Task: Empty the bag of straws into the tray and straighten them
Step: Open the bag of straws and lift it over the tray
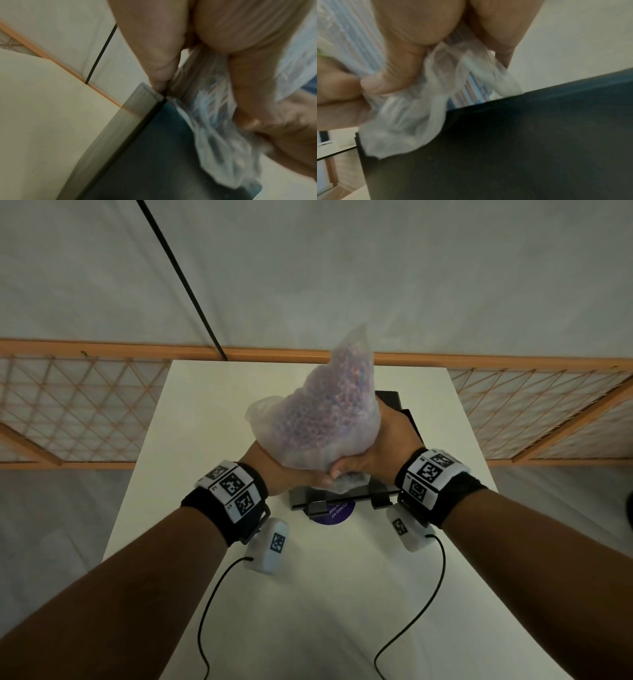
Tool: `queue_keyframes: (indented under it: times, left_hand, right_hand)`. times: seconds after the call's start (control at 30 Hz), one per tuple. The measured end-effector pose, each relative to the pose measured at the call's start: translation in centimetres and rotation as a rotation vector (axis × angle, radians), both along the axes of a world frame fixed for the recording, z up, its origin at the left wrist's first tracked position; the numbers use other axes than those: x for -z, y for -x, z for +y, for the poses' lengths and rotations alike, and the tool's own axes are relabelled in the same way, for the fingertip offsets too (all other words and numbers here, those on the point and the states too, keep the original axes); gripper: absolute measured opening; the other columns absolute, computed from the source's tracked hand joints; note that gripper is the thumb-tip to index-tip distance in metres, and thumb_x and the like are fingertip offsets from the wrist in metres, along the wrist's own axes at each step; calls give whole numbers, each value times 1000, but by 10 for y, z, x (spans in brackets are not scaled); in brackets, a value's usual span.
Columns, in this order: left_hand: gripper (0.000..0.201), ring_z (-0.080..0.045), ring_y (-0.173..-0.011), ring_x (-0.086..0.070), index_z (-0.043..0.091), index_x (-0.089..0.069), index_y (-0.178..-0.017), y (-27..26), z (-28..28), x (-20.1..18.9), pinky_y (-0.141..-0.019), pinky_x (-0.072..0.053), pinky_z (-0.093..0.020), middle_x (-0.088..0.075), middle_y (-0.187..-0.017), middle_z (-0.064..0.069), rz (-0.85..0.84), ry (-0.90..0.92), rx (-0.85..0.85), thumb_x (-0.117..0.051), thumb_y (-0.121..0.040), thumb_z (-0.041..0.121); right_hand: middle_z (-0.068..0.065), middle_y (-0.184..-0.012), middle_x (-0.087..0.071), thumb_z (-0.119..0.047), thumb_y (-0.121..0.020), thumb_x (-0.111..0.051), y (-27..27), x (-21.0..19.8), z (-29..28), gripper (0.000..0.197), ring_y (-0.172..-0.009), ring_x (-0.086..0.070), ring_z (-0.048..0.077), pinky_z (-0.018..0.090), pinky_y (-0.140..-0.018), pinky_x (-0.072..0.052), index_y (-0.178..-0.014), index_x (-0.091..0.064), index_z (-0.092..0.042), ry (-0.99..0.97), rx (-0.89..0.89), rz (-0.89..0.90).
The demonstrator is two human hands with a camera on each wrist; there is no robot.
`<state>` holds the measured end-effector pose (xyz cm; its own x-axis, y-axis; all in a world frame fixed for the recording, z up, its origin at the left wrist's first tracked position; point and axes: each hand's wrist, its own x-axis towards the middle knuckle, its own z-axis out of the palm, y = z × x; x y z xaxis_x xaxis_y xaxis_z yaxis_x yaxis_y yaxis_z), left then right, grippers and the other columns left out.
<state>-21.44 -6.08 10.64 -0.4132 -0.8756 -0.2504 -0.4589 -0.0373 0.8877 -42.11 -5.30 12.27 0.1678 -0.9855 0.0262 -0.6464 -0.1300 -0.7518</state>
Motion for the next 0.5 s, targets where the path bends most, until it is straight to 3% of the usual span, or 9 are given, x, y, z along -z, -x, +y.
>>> queue_keyframes:
  times: [0.07,0.1,0.17,0.23,0.37,0.5]
  left_hand:
    - [64,9,-96,-63,29,-58,-100,-3,1,-4,-88,-50,-13,-65,-101,8,66,61,-50,-100,-52,25]
    - [60,12,-92,-63,31,-60,-101,-5,1,-5,-84,-50,-12,-65,-99,13,128,60,-98,-99,-56,24]
    - [70,-2,-107,-66,26,-66,-113,-7,1,-4,-94,-56,-32,-71,-110,8,231,17,-193,-98,-53,41]
    - [93,-18,-119,-65,23,-64,-125,-8,1,-4,-101,-53,-48,-71,-123,1,289,-4,-209,-97,-45,56]
    - [100,-17,-121,-64,21,-63,-127,-8,0,-9,-104,-51,-50,-70,-125,1,332,20,-204,-95,-41,61]
    - [105,-22,-125,-61,16,-61,-129,-11,0,-10,-106,-49,-52,-68,-128,-5,354,31,-186,-95,-41,63]
  right_hand:
    - [-25,-96,-61,-51,-40,-97,4,1,3,81,-91,-57,-13,3,-77,-46,-106,-52,-37,-27,34,-7]
    - [-23,-99,-64,-59,-39,-93,6,1,4,85,-94,-61,-8,12,-82,-52,-110,-58,-31,-30,54,-5]
    - [-19,-104,-66,-66,-39,-90,6,1,5,96,-100,-64,1,25,-89,-55,-120,-60,-24,-19,61,6]
    - [-17,-111,-66,-61,-42,-92,5,1,2,97,-105,-63,4,30,-94,-54,-126,-58,-24,-21,50,10]
    - [-16,-111,-63,-52,-45,-95,-1,-8,2,95,-106,-60,7,28,-95,-52,-126,-55,-23,-1,58,19]
    - [-27,-97,-58,-46,-47,-96,-6,-15,2,90,-97,-57,0,13,-84,-47,-124,-56,-24,27,58,-12]
